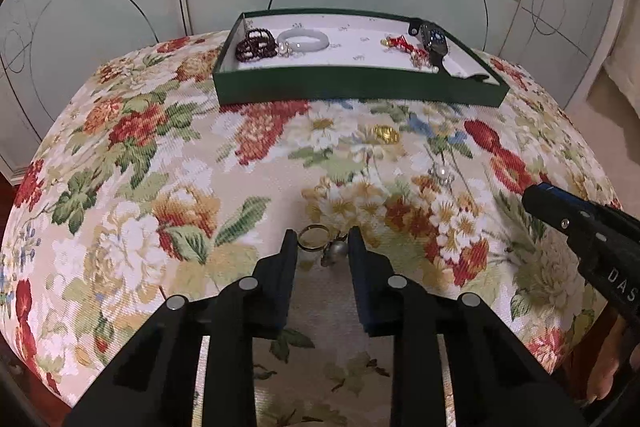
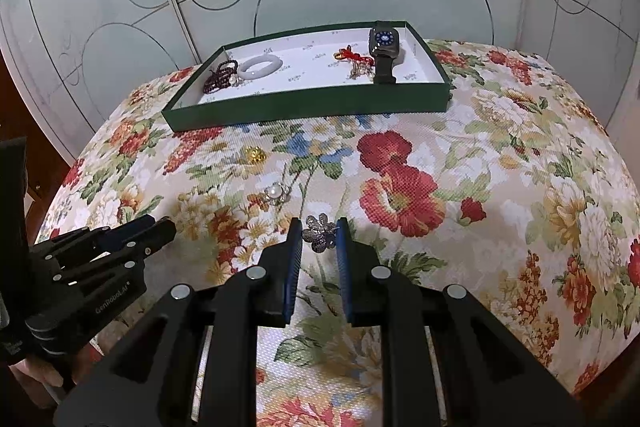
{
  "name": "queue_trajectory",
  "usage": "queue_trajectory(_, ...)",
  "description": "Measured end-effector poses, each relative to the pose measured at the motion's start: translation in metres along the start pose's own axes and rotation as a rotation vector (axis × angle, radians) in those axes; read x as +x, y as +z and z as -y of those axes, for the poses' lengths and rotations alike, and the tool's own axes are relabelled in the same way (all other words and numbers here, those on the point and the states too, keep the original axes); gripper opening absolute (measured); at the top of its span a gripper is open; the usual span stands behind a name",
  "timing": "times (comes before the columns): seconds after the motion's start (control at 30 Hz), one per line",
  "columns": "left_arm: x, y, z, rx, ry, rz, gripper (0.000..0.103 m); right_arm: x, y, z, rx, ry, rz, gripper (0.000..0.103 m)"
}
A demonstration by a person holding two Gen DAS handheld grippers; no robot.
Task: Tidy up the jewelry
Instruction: 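Carry the ring with the left tool while the right tool carries the brooch over the box, then open the left tool to drop the ring in the box while the right tool releases the brooch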
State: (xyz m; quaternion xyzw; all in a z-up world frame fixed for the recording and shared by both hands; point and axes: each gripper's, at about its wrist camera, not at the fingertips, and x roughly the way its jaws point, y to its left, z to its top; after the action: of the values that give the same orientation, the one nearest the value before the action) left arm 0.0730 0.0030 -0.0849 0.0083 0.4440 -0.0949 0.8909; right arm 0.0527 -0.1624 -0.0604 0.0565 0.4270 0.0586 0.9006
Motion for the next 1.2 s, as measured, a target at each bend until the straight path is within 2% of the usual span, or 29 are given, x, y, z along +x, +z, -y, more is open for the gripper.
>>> queue_trajectory(0.2, -0.011, 0.031, -0.001, 0.014, 0.003, 0.059, 0.027, -0.001, 0.022, -0.003, -0.002, 0.016, 0.034, 0.017)
queue_trajectory(0.37, -0.006, 0.076, -0.003, 0.037, 0.025, 0.110, 0.027, 0.011, 0.062, -0.003, 0.000, 0.029, 0.065, 0.017)
queue_trajectory(0.57, 0.034, 0.140, -0.015, 0.040, 0.081, 0.130, 0.027, 0.049, 0.126, 0.004, 0.005, 0.024, 0.077, 0.017)
queue_trajectory(0.73, 0.073, 0.170, -0.023, 0.035, 0.113, 0.112, 0.027, 0.097, 0.157, 0.012, 0.001, -0.010, 0.032, 0.017)
queue_trajectory(0.93, 0.111, 0.176, -0.022, 0.058, 0.131, 0.051, 0.027, 0.142, 0.167, 0.018, -0.006, -0.031, -0.044, 0.017)
queue_trajectory(1.1, 0.124, 0.174, -0.022, 0.068, 0.121, 0.022, 0.027, 0.154, 0.166, 0.017, -0.006, -0.029, -0.061, 0.019)
queue_trajectory(1.13, 0.126, 0.173, -0.023, 0.066, 0.123, 0.019, 0.027, 0.154, 0.166, 0.017, -0.004, -0.034, -0.057, 0.020)
queue_trajectory(1.2, 0.129, 0.173, -0.024, 0.059, 0.121, 0.013, 0.028, 0.153, 0.166, 0.017, -0.001, -0.036, -0.049, 0.032)
